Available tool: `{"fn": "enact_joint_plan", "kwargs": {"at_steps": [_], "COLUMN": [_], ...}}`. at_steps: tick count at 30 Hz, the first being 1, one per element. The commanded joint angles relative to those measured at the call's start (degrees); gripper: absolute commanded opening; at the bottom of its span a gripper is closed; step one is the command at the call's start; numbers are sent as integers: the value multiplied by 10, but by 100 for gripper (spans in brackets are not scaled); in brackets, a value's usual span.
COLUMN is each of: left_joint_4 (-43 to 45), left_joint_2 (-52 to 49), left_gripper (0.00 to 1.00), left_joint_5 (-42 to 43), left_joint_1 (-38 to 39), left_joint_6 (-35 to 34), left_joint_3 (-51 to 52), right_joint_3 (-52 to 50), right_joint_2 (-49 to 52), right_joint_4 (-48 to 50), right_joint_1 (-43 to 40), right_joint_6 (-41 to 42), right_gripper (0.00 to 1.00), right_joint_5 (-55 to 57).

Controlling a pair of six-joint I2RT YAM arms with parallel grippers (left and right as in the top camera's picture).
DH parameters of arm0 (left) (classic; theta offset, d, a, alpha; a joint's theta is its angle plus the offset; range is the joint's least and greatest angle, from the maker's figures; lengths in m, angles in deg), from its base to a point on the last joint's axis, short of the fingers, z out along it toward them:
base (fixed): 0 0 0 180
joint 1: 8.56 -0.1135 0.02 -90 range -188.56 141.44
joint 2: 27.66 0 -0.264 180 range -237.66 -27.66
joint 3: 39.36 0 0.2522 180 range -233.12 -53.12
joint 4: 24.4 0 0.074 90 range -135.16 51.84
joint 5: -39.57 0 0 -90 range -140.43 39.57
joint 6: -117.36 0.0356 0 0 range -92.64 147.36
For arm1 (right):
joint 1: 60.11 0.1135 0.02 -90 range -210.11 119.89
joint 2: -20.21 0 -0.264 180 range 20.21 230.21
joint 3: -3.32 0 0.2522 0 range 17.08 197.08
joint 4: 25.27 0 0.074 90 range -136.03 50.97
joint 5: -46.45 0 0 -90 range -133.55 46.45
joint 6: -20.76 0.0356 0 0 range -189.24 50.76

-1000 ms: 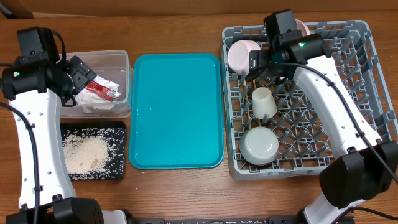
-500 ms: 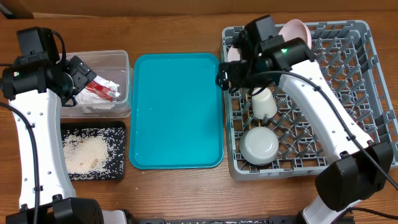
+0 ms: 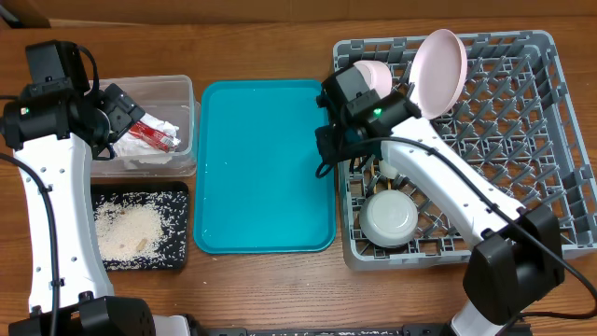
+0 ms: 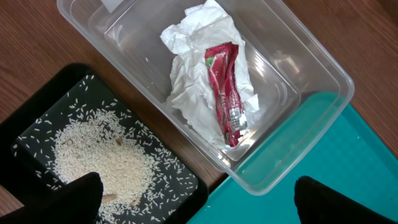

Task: Sort waste into correct bins and load items into the dishwasher
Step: 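Open the right gripper and withdraw it left from the plate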

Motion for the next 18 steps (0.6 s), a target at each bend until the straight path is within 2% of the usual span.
{"fn": "enact_joint_plan", "kwargs": {"at_steps": [1, 5, 18], "left_joint_4": [1, 1, 1], "left_joint_2": [-5, -5, -5], "left_gripper": [100, 100, 100], "left_joint_5": [1, 1, 1], "left_joint_1": [4, 4, 4], "left_joint_6": [-12, -12, -12], "left_joint_3": [-10, -10, -10], "right_joint_3": [-31, -45, -73], "right_joint_2": [1, 1, 1], "right_joint_4": [28, 44, 61], "right_joint_1": [0, 0, 0], "right_joint_6": [3, 19, 31], "right_gripper": [30, 27, 28], "right_joint_5": [58, 90, 96]}}
